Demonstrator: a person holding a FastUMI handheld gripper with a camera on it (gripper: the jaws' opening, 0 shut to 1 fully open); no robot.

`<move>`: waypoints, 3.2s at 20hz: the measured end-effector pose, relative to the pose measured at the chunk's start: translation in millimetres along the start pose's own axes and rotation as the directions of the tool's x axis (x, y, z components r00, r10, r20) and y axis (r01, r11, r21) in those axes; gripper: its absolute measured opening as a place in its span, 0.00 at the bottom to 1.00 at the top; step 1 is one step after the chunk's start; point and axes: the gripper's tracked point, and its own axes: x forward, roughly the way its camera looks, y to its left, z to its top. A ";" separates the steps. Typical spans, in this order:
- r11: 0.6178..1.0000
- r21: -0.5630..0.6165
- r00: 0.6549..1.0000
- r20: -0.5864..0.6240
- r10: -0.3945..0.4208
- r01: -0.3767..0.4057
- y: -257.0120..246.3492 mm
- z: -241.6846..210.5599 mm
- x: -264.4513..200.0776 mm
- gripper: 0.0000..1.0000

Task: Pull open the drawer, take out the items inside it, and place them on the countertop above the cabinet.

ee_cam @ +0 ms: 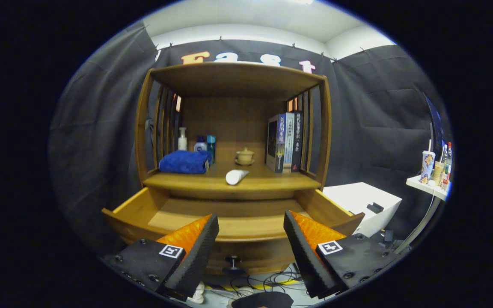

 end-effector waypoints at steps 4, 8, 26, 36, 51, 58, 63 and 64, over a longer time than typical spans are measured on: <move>1.000 0.010 0.998 -0.064 -0.014 0.015 -3.3 -33.8 6.3 0.99; 1.000 0.016 0.995 -0.100 -0.022 0.024 -1.2 -47.5 14.5 0.99; 0.998 0.019 0.988 -0.144 -0.051 0.054 4.8 -55.1 43.5 0.96; 0.996 -0.010 0.983 -0.162 -0.089 0.088 13.5 -50.5 88.1 0.95; 0.988 -0.087 0.974 -0.175 -0.144 0.130 26.8 -33.9 157.9 0.93; 0.987 -0.087 0.971 -0.188 -0.147 0.132 29.7 -27.6 188.6 0.93; 0.990 -0.062 0.970 -0.204 -0.134 0.124 36.8 -25.4 204.0 0.93; 0.991 -0.068 0.970 -0.206 -0.129 0.118 36.4 -24.8 200.4 0.91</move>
